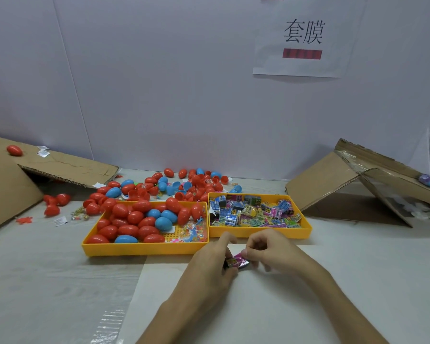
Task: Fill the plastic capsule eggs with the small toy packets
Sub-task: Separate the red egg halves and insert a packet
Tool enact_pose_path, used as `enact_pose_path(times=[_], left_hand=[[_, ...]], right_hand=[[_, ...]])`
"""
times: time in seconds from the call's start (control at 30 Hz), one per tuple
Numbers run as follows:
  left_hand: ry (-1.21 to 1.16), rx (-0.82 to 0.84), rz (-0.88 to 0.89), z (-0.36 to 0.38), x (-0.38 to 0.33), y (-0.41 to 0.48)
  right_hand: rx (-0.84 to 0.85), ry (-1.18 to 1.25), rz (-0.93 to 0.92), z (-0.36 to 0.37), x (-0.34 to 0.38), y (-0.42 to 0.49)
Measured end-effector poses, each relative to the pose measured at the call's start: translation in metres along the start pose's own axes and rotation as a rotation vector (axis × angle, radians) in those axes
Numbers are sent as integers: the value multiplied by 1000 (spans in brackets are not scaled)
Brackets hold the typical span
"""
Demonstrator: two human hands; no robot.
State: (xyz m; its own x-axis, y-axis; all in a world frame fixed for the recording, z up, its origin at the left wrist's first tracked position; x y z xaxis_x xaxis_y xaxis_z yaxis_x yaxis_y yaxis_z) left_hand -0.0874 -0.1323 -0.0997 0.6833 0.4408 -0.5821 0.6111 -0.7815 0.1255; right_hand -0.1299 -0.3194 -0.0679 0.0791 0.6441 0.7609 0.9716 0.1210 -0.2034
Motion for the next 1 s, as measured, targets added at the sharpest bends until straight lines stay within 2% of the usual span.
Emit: enact_pose_path(times=[0.37,0.5,0.6,0.7,0.83,0.9,1.0], left_hand=[[-9,3,-11,-1,-3,-1],[-9,-6,-10,-2,-3,-2],[-21,2,-15,-5,-4,-3],[-141,-43,-19,-11,-9,-4],[-428,-89,15,-20,-16,-3],[-493,-48,24,-22,-15,-3],[-619,-13,-6,-22,-12,-3]], right_hand=[[-59,-18,-10,-4,-5,1],[-217,-17,-47,-14,-8,-2],[-280,158,-142,-26,-9,-9],[-149,372,-223,-27,-3,-14],[75,415,-271,-16,7,-15],[114,409,-287,-12,12,-15],[75,384,-306,-8,16,-14]])
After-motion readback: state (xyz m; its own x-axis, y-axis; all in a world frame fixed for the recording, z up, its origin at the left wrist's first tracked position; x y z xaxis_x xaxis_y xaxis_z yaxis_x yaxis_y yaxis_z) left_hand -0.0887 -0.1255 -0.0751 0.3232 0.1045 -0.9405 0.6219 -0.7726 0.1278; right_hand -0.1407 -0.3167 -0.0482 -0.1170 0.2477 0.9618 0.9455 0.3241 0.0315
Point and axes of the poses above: each hand's wrist, its own y-axis towards the middle knuckle, its own z-axis out of the palm, x = y × z, the point moved 1 cm from there along y, towards the middle knuckle, and after that the axes turned 14 degrees about x, right-handed, at the moved point
